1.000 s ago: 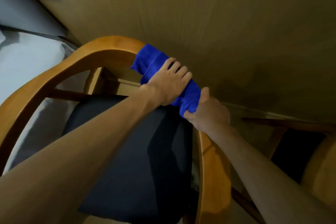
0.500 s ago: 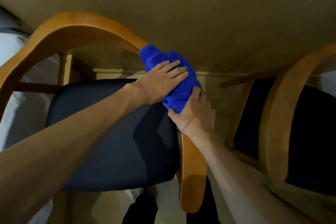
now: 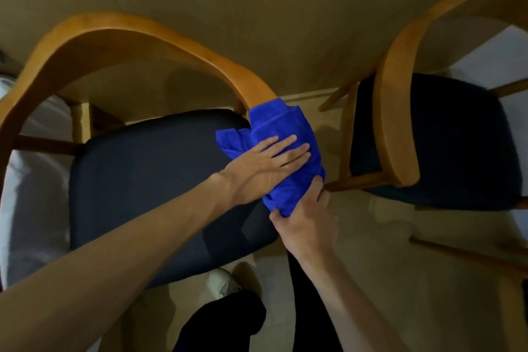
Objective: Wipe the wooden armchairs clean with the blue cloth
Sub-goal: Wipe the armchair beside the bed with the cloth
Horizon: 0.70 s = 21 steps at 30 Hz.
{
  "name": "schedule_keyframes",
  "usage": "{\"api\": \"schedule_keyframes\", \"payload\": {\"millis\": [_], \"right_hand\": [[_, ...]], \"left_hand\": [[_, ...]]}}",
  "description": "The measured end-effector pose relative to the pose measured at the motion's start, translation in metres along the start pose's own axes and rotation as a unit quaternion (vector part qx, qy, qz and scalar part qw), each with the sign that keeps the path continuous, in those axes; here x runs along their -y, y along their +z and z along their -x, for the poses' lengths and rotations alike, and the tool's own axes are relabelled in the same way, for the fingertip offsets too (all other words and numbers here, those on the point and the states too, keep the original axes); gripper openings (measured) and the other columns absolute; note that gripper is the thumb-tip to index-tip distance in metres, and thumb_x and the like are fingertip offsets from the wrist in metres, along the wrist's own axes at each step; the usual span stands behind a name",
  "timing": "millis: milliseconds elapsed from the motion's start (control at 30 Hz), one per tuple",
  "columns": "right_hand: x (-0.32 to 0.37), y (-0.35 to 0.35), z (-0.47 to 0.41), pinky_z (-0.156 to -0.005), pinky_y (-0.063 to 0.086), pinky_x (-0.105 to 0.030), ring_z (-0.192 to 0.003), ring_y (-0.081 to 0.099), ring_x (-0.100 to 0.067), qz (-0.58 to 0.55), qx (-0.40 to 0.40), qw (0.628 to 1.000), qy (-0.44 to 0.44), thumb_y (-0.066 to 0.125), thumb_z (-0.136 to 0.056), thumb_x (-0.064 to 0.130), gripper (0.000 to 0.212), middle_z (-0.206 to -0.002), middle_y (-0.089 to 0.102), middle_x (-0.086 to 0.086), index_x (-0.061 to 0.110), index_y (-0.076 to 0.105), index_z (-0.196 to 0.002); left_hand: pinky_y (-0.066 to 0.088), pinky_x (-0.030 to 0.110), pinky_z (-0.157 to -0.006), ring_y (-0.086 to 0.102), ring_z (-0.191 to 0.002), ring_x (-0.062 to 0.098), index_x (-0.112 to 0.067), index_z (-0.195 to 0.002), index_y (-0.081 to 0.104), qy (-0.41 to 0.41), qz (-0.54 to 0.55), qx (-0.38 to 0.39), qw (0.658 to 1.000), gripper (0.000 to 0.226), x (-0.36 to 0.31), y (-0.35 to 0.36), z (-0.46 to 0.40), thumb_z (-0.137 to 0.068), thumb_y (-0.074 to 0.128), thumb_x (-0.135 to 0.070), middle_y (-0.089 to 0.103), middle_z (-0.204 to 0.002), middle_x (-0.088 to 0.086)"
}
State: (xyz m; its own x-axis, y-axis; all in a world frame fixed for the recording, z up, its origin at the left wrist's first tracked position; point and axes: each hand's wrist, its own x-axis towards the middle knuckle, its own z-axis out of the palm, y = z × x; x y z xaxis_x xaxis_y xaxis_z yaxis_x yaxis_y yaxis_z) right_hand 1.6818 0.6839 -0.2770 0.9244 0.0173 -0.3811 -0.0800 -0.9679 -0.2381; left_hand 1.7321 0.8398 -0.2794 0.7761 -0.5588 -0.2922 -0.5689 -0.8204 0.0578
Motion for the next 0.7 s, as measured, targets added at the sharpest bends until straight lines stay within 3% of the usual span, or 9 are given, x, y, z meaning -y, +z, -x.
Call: {"api": "schedule_keyframes", "payload": {"millis": [133, 267, 400, 533, 600, 700], "right_hand": [[-0.019, 0.011, 0.031, -0.089, 0.053, -0.039, -0.111, 0.058, -0.027, -0.034, 0.004, 0.999, 0.006, 0.072, -0.076, 0.054, 0.103, -0.134, 0.047, -0.015, 0.010, 0.013, -0.148], [-0.033, 0.018, 0.049, -0.078, 0.053, -0.033, -0.101, 0.063, -0.025, -0.062, 0.031, 0.997, 0.026, 0.072, -0.081, 0.045, 0.095, -0.130, 0.051, -0.012, 0.013, 0.011, -0.147], [-0.051, 0.011, 0.054, -0.076, 0.052, -0.028, -0.094, 0.067, -0.018, -0.048, 0.039, 0.998, 0.014, 0.064, -0.092, 0.035, 0.056, -0.111, 0.066, -0.002, 0.013, 0.041, -0.137], [-0.064, -0.010, 0.048, -0.070, 0.042, -0.024, -0.095, 0.065, -0.013, 0.050, 0.053, 0.997, -0.029, 0.058, -0.093, 0.044, 0.031, -0.106, 0.067, 0.006, 0.025, 0.059, -0.117], [-0.063, -0.017, 0.046, -0.065, 0.039, -0.024, -0.088, 0.065, -0.013, 0.048, 0.056, 0.997, -0.038, 0.062, -0.090, 0.046, 0.030, -0.098, 0.066, 0.006, 0.025, 0.060, -0.111], [-0.054, -0.016, 0.044, -0.063, 0.045, -0.026, -0.088, 0.064, -0.016, -0.029, 0.087, 0.995, -0.032, 0.073, -0.080, 0.050, 0.052, -0.099, 0.065, 0.002, 0.018, 0.054, -0.115]], "left_hand": [[0.004, 0.045, -0.121, -0.015, -0.147, 0.026, -0.019, -0.152, -0.014, 0.025, -0.009, 0.001, 1.000, 0.082, -0.028, 0.007, 0.010, -0.097, 0.046, -0.029, -0.015, -0.161, 0.002], [0.003, 0.045, -0.121, -0.017, -0.147, 0.027, -0.018, -0.152, -0.015, 0.035, -0.029, 0.010, 0.999, 0.088, -0.050, 0.011, 0.020, -0.096, 0.051, -0.030, -0.018, -0.160, 0.002], [0.000, 0.044, -0.121, -0.018, -0.146, 0.027, -0.019, -0.151, -0.018, 0.045, -0.026, 0.018, 0.998, 0.093, -0.066, 0.014, 0.026, -0.094, 0.055, -0.026, -0.018, -0.160, 0.001], [-0.002, 0.042, -0.121, -0.018, -0.146, 0.025, -0.020, -0.151, -0.017, 0.054, -0.013, 0.019, 0.998, 0.093, -0.066, 0.014, 0.026, -0.093, 0.056, -0.022, -0.018, -0.160, 0.000], [-0.002, 0.041, -0.120, -0.016, -0.147, 0.024, -0.021, -0.152, -0.014, 0.056, -0.006, 0.023, 0.998, 0.094, -0.063, 0.013, 0.024, -0.092, 0.058, -0.020, -0.016, -0.161, -0.001], [-0.002, 0.043, -0.120, -0.013, -0.148, 0.023, -0.022, -0.152, -0.010, 0.056, -0.025, 0.035, 0.998, 0.101, -0.060, 0.009, 0.014, -0.085, 0.066, -0.022, -0.011, -0.161, -0.001]]}}
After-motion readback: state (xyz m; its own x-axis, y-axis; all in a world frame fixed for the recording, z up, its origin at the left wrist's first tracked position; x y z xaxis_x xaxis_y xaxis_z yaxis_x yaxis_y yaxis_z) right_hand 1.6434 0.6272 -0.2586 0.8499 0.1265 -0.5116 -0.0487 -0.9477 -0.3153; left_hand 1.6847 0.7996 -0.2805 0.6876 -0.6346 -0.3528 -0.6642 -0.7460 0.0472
